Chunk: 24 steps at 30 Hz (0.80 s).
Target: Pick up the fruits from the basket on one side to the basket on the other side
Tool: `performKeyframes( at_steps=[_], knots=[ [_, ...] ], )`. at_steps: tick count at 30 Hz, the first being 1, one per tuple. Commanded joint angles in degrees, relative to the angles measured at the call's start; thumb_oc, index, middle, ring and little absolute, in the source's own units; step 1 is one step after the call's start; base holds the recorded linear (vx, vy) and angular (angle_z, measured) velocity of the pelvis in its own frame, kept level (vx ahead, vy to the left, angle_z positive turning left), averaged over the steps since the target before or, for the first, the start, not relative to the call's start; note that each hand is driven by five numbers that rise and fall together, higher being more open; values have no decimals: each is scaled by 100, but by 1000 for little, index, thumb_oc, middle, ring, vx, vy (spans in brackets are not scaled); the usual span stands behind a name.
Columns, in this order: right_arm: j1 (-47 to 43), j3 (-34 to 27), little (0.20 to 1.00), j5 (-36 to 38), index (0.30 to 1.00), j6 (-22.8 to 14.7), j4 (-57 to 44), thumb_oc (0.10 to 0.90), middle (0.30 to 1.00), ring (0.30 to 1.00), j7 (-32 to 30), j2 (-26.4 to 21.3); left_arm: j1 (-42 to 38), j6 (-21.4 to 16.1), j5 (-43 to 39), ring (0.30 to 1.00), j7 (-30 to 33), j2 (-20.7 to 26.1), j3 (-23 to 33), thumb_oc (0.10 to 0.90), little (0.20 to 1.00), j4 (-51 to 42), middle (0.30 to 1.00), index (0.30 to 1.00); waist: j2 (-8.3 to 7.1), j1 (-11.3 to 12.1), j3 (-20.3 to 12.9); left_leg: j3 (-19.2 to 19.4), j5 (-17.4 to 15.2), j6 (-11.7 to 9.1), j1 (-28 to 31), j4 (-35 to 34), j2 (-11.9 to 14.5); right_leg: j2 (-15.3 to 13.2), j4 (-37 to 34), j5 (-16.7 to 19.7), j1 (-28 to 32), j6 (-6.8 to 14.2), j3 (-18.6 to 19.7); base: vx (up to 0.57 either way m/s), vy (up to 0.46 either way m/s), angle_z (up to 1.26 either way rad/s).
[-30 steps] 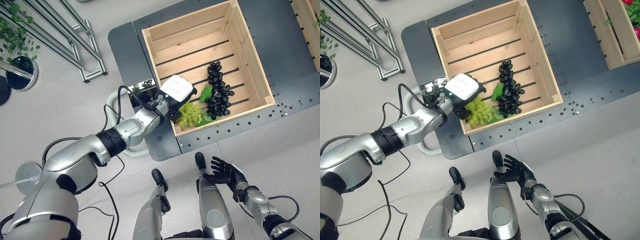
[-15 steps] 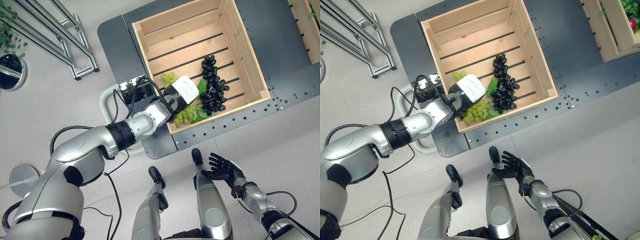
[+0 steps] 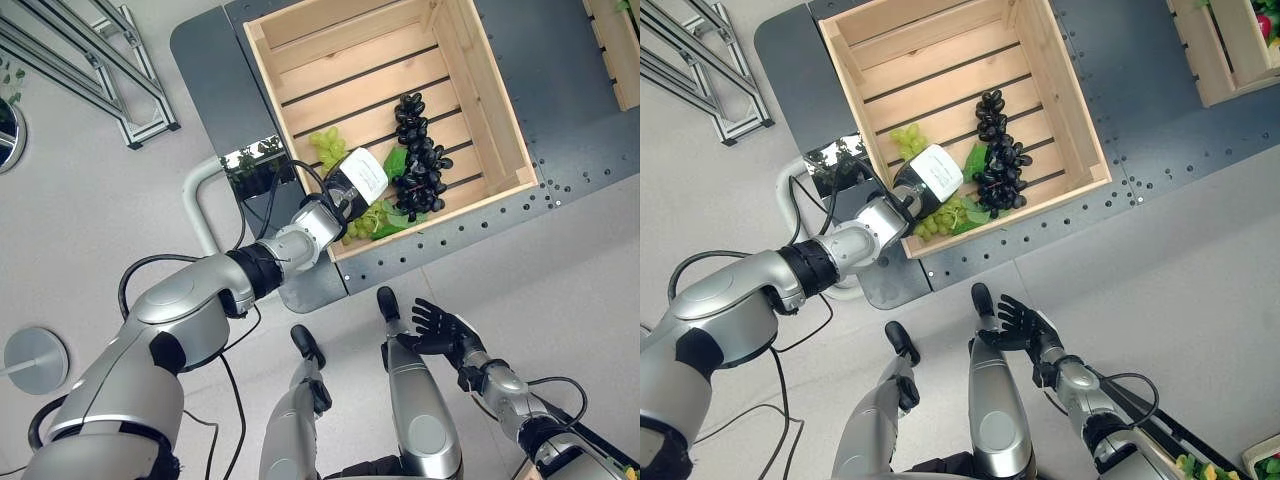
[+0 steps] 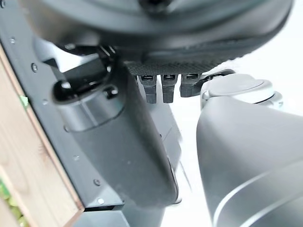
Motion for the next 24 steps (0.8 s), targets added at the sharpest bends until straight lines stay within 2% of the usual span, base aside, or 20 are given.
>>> performKeyframes(
  at_steps=[1, 6, 10, 14, 18, 24],
  knots=[
    [39, -22, 900, 323, 900, -423, -282, 800, 900, 900, -66, -1, -337, 304, 19, 300, 1102, 231, 522, 400, 300, 702, 300, 300, -408, -54, -25, 106, -205, -260, -638, 1195, 351, 392, -218, 413, -10, -420, -121, 0, 0, 0],
    [51, -31, 900, 347, 900, -496, -345, 800, 900, 900, -142, 41, -253, 64, 12, 300, 2067, 294, 645, 400, 300, 1173, 300, 300, -460, -28, -25, 131, -203, -264, -641, 1149, 356, 393, -250, 443, -11, -418, -138, 2, 1, -1],
    [88, -39, 900, 355, 900, -526, -370, 800, 900, 900, -169, 71, -252, -66, -2, 300, 2458, 344, 735, 400, 300, 1314, 300, 300, -491, -18, -25, 119, -204, -264, -661, 1137, 352, 403, -254, 461, -33, -414, -144, 0, 0, 0],
    [146, -52, 900, 376, 900, -597, -465, 800, 900, 900, -311, 122, -224, -359, -220, 300, 2946, 442, 819, 400, 300, 1384, 300, 300, -521, 11, -25, 133, -190, -254, -568, 1046, 345, 419, -282, 477, 18, -407, -153, 0, 0, 0],
    [214, -162, 900, 420, 900, -698, -556, 800, 900, 900, -401, 121, -201, -639, -18, 300, 3406, 625, 937, 400, 300, 1112, 300, 300, -515, 45, -25, 129, -168, -258, -401, 895, 323, 437, -395, 501, 157, -391, -147, 0, 0, 0],
    [577, -496, 900, 468, 900, -910, -1129, 800, 900, 900, -623, -60, -128, -688, 73, 300, 3791, 1297, 1202, 400, 300, -125, 300, 300, -438, 161, -26, 49, -114, -248, -30, 584, 292, 437, -595, 514, 508, -373, -186, -2, -25, 1]
  ],
)
